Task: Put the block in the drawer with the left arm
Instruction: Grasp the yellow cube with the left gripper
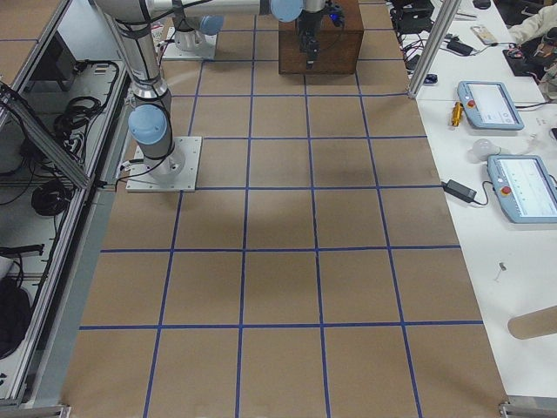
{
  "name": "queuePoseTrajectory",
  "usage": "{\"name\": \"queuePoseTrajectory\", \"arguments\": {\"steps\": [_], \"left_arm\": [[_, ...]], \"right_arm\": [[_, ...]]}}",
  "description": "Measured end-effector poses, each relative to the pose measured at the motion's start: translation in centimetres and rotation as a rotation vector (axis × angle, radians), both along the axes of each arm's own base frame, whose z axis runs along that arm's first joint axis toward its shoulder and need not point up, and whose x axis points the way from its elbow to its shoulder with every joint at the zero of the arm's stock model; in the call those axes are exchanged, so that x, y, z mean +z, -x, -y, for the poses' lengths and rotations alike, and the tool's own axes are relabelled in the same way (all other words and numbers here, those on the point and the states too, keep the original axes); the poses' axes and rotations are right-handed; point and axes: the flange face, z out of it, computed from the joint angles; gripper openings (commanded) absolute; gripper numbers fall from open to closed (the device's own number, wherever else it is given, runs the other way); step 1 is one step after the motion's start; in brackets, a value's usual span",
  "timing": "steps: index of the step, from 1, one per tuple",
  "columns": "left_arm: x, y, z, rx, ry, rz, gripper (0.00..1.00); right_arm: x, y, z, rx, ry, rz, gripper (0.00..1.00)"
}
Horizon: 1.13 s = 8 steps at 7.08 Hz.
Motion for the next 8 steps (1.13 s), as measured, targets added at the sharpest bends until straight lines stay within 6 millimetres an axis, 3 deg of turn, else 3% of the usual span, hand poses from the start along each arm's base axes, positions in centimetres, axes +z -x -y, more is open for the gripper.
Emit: {"name": "queuePoseTrajectory", "arguments": {"steps": [8], "left_arm": [[-4.6, -1.8, 0.4, -0.011, 0.013, -0.005, 1.0]], "right_arm": [[0.0, 0.0, 0.0, 0.0, 0.0, 0.001, 1.0]]}}
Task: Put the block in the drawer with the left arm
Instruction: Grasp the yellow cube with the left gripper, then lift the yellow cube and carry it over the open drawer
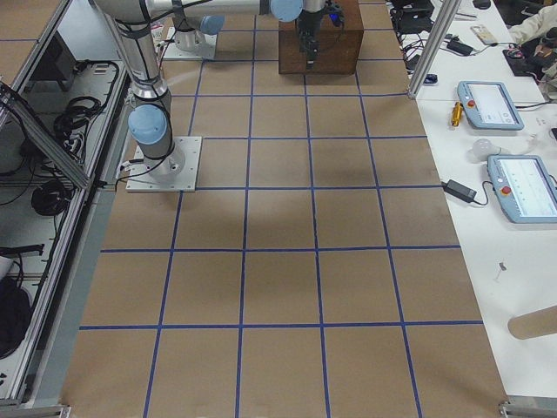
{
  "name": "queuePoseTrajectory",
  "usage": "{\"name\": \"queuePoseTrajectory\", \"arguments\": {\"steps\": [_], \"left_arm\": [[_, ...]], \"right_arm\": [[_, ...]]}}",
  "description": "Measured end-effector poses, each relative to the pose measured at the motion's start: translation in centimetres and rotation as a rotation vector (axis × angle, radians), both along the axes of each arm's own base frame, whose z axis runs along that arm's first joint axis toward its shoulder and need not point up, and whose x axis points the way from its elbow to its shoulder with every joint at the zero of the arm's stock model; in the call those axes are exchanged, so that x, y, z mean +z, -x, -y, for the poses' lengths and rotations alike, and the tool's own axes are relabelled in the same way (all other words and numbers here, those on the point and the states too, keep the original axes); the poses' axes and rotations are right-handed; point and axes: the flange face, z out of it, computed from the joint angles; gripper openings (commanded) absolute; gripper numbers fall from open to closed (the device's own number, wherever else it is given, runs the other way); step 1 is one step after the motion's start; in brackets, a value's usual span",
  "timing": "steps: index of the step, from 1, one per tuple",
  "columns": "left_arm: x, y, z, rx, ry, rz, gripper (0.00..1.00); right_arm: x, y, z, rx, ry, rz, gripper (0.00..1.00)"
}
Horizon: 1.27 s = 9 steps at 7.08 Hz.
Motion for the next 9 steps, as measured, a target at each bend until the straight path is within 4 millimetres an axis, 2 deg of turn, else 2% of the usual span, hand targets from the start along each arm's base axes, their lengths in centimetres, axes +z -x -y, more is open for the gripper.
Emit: {"name": "queuePoseTrajectory", "arguments": {"steps": [1, 2, 3, 4, 9], "left_arm": [[-0.13, -0.05, -0.01, 0.001, 0.0, -0.001, 0.9], [-0.17, -0.07, -0.01, 0.001, 0.001, -0.001, 0.58], [-0.2, -0.1, -0.04, 0.002, 0.001, -0.002, 0.37], [-0.2, -0.13, -0.06, 0.002, 0.001, -0.002, 0.25], [-0.25, -0.16, -0.06, 0.002, 0.0, 0.0, 0.21]], "right_arm": [[0.0, 0.0, 0.0, 0.0, 0.0, 0.0, 1.0], [0.0, 0.0, 0.0, 0.0, 0.0, 0.0, 1.0], [0.0, 0.0, 0.0, 0.0, 0.0, 0.0, 1.0], [0.0, 0.0, 0.0, 0.0, 0.0, 0.0, 1.0], [0.0, 0.01, 0.0, -0.001, 0.0, -0.001, 1.0]]}}
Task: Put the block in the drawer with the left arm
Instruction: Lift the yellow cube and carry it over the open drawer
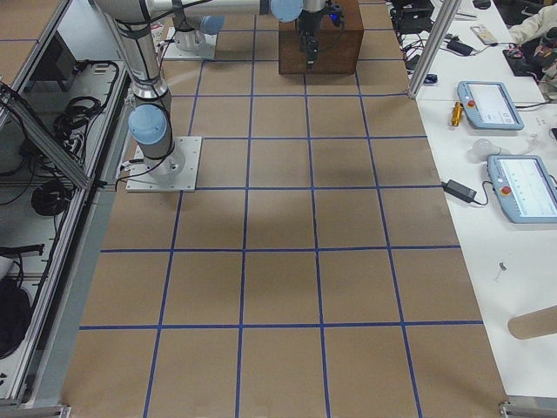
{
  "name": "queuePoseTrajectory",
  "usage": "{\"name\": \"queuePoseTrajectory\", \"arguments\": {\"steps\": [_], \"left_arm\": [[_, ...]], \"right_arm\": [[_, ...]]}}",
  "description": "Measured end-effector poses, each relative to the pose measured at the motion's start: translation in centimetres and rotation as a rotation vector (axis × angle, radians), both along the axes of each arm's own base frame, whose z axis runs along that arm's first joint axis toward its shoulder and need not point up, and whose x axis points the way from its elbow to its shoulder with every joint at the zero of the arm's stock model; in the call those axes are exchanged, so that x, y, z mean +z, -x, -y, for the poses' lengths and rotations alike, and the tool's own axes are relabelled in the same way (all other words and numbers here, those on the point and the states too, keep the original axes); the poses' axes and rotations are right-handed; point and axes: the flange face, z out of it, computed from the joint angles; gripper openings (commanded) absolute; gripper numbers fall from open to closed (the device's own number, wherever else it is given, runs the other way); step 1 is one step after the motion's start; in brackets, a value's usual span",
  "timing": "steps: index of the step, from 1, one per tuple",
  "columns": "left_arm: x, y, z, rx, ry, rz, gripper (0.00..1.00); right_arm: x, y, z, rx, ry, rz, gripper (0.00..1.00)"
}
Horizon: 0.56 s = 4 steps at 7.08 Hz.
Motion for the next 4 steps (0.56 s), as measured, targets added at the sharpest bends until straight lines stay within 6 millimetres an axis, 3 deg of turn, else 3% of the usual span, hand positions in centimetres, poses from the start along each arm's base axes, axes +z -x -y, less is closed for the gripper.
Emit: {"name": "queuePoseTrajectory", "arguments": {"steps": [2, 4], "left_arm": [[0.0, 0.0, 0.0, 0.0, 0.0, 0.0, 0.14], [1.3, 0.0, 0.2, 0.002, 0.007, 0.023, 0.0]], "right_arm": [[0.0, 0.0, 0.0, 0.001, 0.0, 0.0, 1.0], [0.0, 0.0, 0.0, 0.001, 0.0, 0.001, 1.0]]}}
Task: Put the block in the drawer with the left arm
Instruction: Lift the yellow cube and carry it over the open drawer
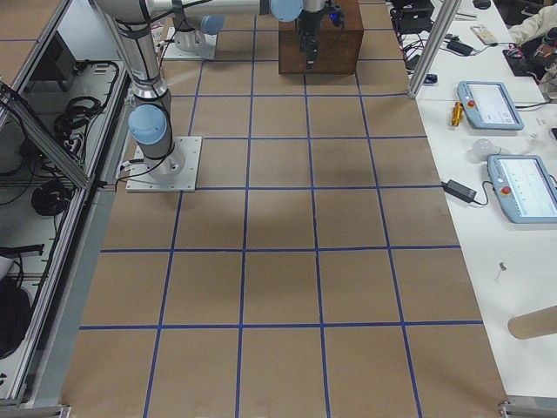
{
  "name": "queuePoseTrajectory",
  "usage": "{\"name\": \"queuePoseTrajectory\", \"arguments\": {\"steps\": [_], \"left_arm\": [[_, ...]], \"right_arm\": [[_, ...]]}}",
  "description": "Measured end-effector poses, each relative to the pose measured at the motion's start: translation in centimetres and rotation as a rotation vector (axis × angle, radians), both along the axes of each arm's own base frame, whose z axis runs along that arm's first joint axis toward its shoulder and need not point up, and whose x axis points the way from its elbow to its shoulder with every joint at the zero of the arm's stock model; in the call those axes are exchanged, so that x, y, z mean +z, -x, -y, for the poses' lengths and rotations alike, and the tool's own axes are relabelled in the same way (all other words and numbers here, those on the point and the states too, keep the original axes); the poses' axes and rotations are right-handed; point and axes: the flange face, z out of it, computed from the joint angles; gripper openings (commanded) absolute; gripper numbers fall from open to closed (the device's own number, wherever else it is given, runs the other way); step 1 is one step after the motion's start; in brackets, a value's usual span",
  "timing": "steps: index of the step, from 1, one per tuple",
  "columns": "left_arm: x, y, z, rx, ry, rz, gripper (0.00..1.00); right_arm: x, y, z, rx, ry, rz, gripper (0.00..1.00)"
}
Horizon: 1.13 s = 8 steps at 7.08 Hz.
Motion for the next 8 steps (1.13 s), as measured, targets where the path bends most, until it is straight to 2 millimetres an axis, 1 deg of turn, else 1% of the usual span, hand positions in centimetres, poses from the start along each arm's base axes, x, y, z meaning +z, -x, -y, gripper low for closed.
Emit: {"name": "queuePoseTrajectory", "arguments": {"steps": [1, 2, 3, 4, 5, 6, 7, 8], "left_arm": [[1.6, 0.1, 0.4, 0.004, 0.002, 0.011, 0.0], [3.6, 0.1, 0.9, 0.015, -0.003, 0.003, 0.0], [6.5, 0.1, 1.8, 0.033, -0.003, -0.011, 0.0], [10.4, 0.6, 3.5, 0.046, 0.003, -0.015, 0.0], [14.3, 2.0, 5.6, 0.044, 0.004, -0.016, 0.0], [17.6, 4.1, 7.7, 0.042, 0.007, -0.013, 0.0], [19.8, 6.6, 9.5, 0.044, 0.017, -0.011, 0.0], [21.0, 9.4, 11.1, 0.049, 0.029, -0.009, 0.0]], "right_arm": [[0.0, 0.0, 0.0, 0.0, 0.0, 0.0, 1.0], [0.0, 0.0, 0.0, 0.0, 0.0, -0.001, 1.0], [0.0, 0.0, 0.0, 0.0, 0.0, -0.001, 1.0], [0.0, 0.0, 0.0, 0.0, 0.0, -0.001, 1.0], [0.0, 0.0, 0.0, 0.0, 0.0, -0.001, 1.0], [0.0, 0.0, 0.0, 0.0, 0.0, -0.001, 1.0], [0.0, 0.0, 0.0, 0.0, 0.0, -0.001, 1.0], [0.0, 0.0, 0.0, 0.0, 0.0, 0.0, 1.0]]}}
